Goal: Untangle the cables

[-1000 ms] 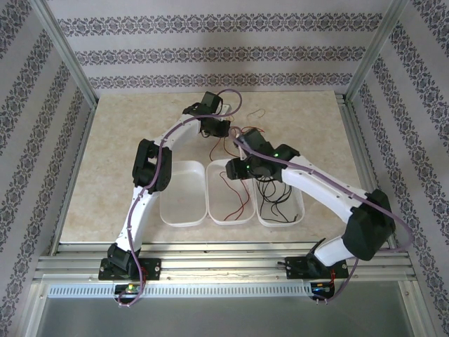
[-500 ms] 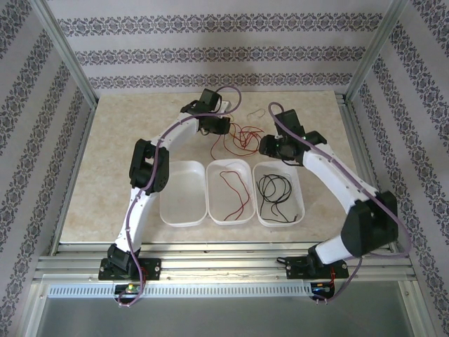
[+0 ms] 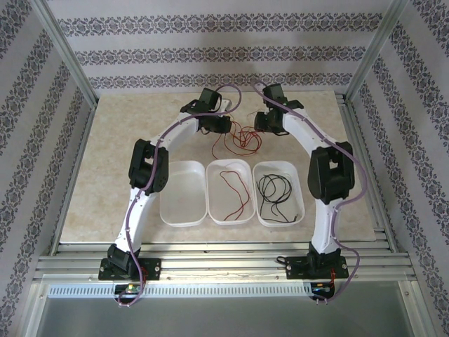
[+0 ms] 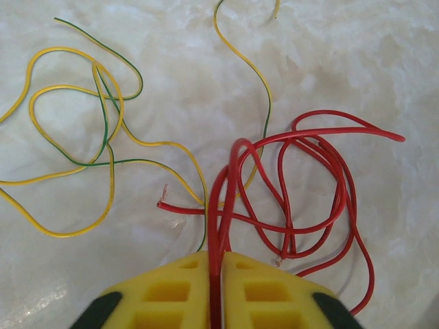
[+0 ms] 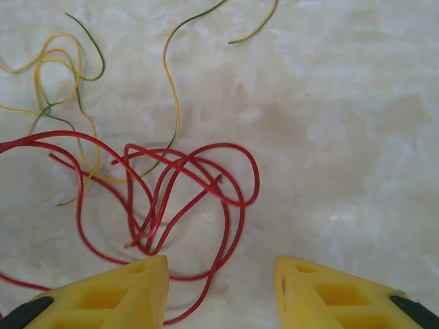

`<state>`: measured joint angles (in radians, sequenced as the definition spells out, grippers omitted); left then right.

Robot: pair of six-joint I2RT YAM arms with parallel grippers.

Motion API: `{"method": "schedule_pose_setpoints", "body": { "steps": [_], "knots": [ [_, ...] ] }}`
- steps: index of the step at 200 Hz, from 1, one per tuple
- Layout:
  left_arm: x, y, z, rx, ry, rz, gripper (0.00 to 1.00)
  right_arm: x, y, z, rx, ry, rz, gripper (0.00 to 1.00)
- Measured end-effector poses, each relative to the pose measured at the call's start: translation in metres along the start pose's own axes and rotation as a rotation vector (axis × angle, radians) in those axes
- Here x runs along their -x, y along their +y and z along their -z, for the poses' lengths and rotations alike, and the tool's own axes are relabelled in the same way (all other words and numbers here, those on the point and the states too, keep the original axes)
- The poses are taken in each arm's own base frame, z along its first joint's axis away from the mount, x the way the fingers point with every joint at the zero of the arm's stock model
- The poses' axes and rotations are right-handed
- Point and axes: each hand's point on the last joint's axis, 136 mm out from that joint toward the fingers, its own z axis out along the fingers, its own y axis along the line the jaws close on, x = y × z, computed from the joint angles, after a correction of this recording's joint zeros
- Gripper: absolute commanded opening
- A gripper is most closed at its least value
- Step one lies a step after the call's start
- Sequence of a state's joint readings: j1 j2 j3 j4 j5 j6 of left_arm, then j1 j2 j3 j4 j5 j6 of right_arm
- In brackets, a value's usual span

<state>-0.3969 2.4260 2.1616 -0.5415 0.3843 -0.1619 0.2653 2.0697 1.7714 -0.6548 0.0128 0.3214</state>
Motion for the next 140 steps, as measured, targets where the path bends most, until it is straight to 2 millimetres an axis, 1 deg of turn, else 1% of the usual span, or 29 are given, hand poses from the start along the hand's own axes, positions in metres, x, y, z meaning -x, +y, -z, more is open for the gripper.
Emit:
{"method": "schedule_pose_setpoints", "body": {
  "steps": [35, 74, 88, 99, 110, 123, 140],
  "knots": [
    [0.0, 0.0, 0.0, 0.001, 0.0, -0.001, 0.14, -0.004, -0.004, -0.032, -0.033, 0.055, 0.09, 0.46],
    [0.0, 0.001, 0.0, 0.001, 0.0, 0.0, 0.14, -0.007, -0.006, -0.057, -0.051, 0.095, 0.148, 0.46],
    [-0.001, 0.002, 0.0, 0.004, 0.003, 0.002, 0.16, -0.005, -0.006, -0.062, -0.052, 0.101, 0.157, 0.46],
    [-0.002, 0.003, 0.001, 0.012, 0.008, 0.0, 0.25, -0.004, -0.005, -0.065, -0.051, 0.102, 0.165, 0.44],
    [-0.003, 0.007, 0.001, 0.028, 0.014, -0.007, 0.3, -0.004, -0.005, -0.066, -0.051, 0.104, 0.17, 0.38],
    [-0.004, 0.012, 0.003, 0.058, 0.023, -0.017, 0.3, -0.004, -0.005, -0.065, -0.051, 0.106, 0.175, 0.32],
    [-0.005, 0.017, 0.005, 0.086, 0.031, -0.031, 0.3, -0.002, -0.004, -0.064, -0.049, 0.101, 0.18, 0.31]
  ]
}}
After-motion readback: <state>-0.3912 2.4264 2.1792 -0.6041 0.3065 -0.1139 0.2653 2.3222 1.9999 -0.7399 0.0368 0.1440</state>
